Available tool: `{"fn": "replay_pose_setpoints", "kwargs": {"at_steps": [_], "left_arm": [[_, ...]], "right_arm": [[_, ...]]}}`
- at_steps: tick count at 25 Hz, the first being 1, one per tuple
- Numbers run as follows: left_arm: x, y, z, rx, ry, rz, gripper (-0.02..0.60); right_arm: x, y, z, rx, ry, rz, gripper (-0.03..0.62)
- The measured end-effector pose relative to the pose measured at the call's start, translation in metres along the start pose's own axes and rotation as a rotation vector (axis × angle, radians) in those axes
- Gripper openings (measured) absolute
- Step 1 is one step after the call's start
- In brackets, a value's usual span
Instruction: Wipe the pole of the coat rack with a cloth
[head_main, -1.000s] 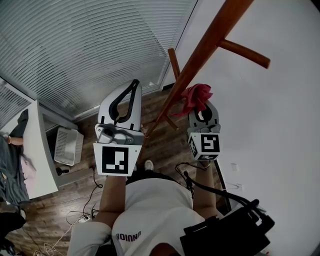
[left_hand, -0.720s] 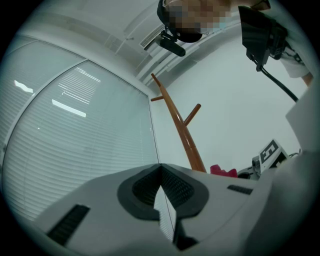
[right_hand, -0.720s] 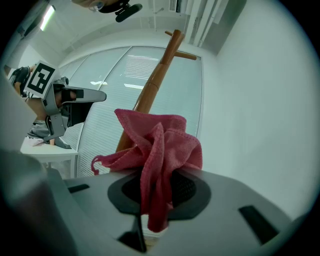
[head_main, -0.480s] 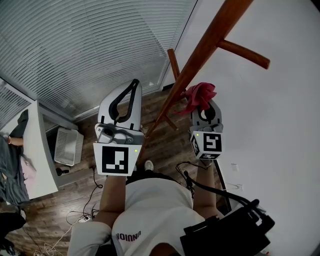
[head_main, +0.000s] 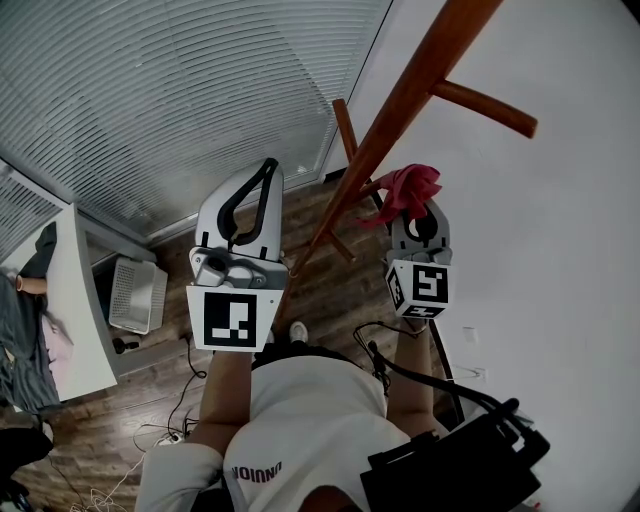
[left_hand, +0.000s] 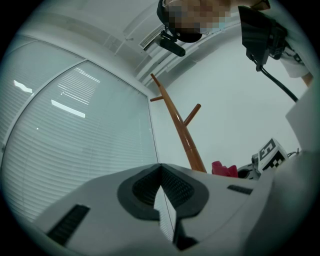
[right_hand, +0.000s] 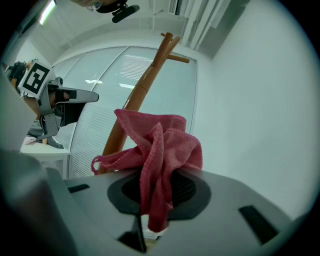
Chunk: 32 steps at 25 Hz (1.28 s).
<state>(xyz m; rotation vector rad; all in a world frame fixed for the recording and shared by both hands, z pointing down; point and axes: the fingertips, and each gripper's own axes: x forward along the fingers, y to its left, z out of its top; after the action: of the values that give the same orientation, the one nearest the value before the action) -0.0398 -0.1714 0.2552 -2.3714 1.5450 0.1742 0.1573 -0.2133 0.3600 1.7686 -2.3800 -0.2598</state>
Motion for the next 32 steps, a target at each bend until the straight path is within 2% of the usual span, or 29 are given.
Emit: {"fn": "replay_pose_setpoints", "kwargs": {"at_steps": [11, 15, 19, 24, 32], "left_arm": [[0.002, -0.002, -0.001, -0.005, 0.0, -0.012, -0.002], [0.0, -0.003, 0.0, -0.014, -0.003, -0.016, 0.0], [-0.002, -0.006, 0.001, -0.007, -0.003, -0.022, 0.0], [-0.005, -0.003, 0.005, 0.004, -0.011, -0.023, 0.0], [-0.009, 0.007, 0.01, 0.021, -0.025, -0.007, 0.0]], "right_arm": [[-0.009, -0.019, 0.003, 0.012, -0.007, -0.072, 0.086], [-0.019, -0.026, 0.014, 0.041, -0.04, -0.101, 0.086], [-0.032, -0.029, 0.049, 0.038, -0.134, -0.109, 0.086], [-0.044, -0.013, 0.109, -0.018, -0.282, -0.066, 0.086], [-0.038, 0.018, 0.168, -0.117, -0.416, 0.001, 0.086]]}}
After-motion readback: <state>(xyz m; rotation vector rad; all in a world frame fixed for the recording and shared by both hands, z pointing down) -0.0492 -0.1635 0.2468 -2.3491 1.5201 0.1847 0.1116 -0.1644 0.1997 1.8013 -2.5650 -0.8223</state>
